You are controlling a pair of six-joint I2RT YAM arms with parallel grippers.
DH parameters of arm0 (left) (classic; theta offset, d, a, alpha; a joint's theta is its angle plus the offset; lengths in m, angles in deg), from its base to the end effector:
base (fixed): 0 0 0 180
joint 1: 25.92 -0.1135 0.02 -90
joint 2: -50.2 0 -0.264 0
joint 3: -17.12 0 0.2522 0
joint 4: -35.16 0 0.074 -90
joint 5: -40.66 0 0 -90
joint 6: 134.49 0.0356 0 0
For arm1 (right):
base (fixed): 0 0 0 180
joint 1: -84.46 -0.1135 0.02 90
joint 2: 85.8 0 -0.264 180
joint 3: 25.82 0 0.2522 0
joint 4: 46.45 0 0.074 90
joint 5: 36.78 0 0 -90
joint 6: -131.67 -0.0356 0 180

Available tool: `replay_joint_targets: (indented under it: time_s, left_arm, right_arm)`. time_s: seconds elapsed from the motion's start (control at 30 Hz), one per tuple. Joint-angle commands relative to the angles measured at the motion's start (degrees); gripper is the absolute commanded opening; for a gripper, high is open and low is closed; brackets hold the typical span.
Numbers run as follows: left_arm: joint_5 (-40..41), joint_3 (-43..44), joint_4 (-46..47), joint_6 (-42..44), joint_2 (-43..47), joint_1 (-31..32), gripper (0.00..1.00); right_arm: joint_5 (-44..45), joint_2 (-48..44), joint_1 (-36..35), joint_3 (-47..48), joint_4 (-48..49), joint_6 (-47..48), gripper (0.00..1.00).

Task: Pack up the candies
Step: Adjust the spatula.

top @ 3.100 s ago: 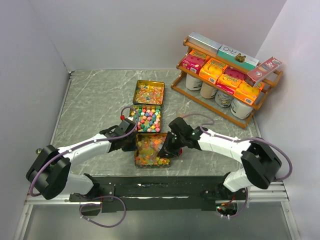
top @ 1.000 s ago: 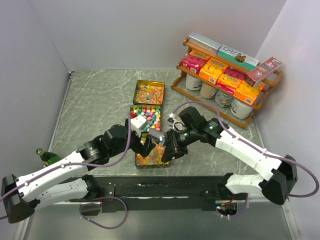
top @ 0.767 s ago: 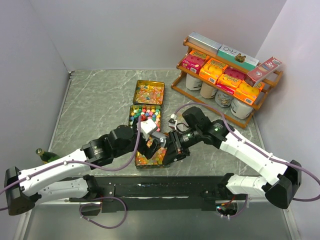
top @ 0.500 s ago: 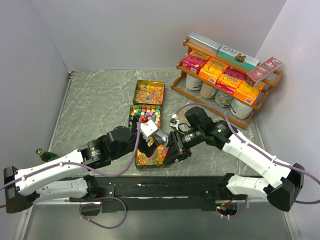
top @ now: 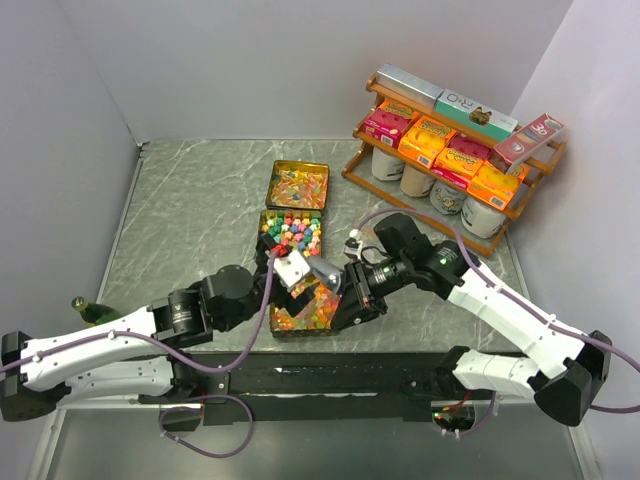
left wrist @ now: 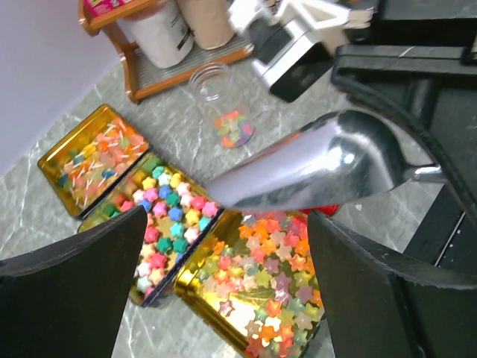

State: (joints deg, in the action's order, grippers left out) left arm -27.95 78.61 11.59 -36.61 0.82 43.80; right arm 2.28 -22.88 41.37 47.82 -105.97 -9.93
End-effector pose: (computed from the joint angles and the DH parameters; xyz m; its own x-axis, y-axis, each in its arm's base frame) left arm 0.0814 -0.1828 0.3455 0.0345 0.2748 -0.9609 0.7519 0.6263 0.2061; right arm 0.1353 0.1644 0.3229 -0.9714 -0.2325 0.0487 -0.0688 0.4716 0.8791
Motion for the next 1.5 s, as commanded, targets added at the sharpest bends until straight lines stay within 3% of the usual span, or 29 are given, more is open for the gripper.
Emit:
replay_joint_targets:
  time_s: [0.0,0.17,0.23,0.3,0.33,0.43,0.6,0.9,0.97,1.0,1.1,1.2,1.33,1.47]
  left_arm:
    - [0.85,0.35,4.87,3.19,-2.64,2.61,0.94]
    - [-1.52,0.70,6.29,5.39,-4.93,4.90,0.92]
    - [-1.44,0.79,6.64,6.18,-5.72,5.17,0.87]
    - [-1.17,1.23,6.90,6.62,-5.98,5.34,0.70]
    - [-0.91,1.58,7.16,6.54,-6.42,5.26,0.51]
    - [-0.03,2.98,5.16,5.75,-7.82,5.26,0.29]
    - [-2.66,4.22,1.72,3.03,-9.41,5.26,0.02]
    - [-6.44,4.13,0.05,-1.72,-7.31,5.26,0.01]
    - [-7.23,3.52,-0.39,-2.34,-6.52,5.26,0.01]
    - [-7.76,3.34,-0.57,-2.78,-6.34,5.26,0.01]
    - [-10.13,2.99,-1.88,-3.66,-5.72,5.17,0.01]
    - [-11.63,3.16,-4.08,-4.10,-6.16,5.17,0.01]
    - [-11.37,2.12,-4.70,-4.72,-5.99,5.26,0.01]
    - [-10.66,1.06,-5.14,-5.77,-5.46,5.08,0.01]
  right_arm:
    - [-4.34,0.27,0.29,1.47,1.37,0.26,0.00]
    - [-6.63,0.98,0.29,2.70,1.55,-0.26,0.00]
    - [-7.33,1.07,0.38,3.22,1.29,-0.35,0.00]
    - [-7.77,1.24,0.29,3.23,1.28,-0.44,0.00]
    - [-8.30,1.07,0.29,3.05,1.55,-0.61,0.00]
    - [-8.39,0.37,0.29,2.88,2.51,-1.23,0.00]
    - [-8.39,-0.25,0.90,1.65,6.20,-3.25,0.00]
    - [-7.86,-1.30,4.24,-3.97,15.69,-9.49,0.02]
    - [-7.60,-1.65,4.94,-5.47,18.50,-11.32,0.10]
    - [-7.25,-1.92,5.56,-6.08,19.47,-11.95,0.20]
    - [-7.16,-2.62,6.70,-8.19,23.77,-14.67,0.37]
    - [-7.16,-3.15,7.75,-10.13,27.38,-17.13,0.50]
    - [-7.60,-4.20,9.33,-13.38,33.71,-21.70,0.54]
    - [-6.37,-5.87,11.71,-12.68,28.10,-17.33,0.58]
